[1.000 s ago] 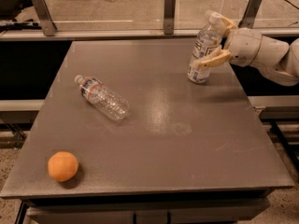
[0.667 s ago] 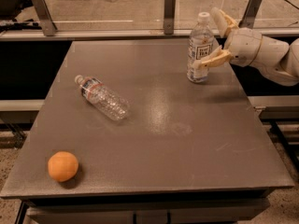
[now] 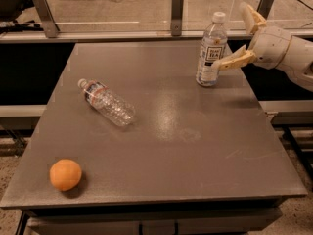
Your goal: Place blue plastic bottle upright
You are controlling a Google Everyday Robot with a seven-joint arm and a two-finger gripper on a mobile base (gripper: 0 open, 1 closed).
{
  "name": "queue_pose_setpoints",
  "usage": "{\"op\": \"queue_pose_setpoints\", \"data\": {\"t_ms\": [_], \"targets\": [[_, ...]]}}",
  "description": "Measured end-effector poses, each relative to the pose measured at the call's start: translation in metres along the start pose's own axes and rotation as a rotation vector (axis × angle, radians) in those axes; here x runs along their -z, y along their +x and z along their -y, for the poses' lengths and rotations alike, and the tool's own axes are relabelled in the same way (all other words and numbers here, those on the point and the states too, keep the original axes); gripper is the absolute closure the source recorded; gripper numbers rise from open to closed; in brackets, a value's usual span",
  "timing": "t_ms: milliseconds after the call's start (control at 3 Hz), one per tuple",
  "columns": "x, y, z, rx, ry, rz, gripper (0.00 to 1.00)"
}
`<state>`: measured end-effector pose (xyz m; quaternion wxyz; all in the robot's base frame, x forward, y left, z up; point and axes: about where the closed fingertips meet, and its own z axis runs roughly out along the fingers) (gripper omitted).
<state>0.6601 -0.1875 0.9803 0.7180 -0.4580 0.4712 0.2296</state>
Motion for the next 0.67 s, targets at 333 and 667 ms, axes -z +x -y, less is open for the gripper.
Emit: {"op": "queue_pose_setpoints", "data": {"t_ms": [333,667], "targets": [[0.0321,-0.0104,0.0201,0.041,0.083,-0.034,0.00],[0.0320,-0.0105,0.0201,0.041,0.083,-0.034,0.00]]}}
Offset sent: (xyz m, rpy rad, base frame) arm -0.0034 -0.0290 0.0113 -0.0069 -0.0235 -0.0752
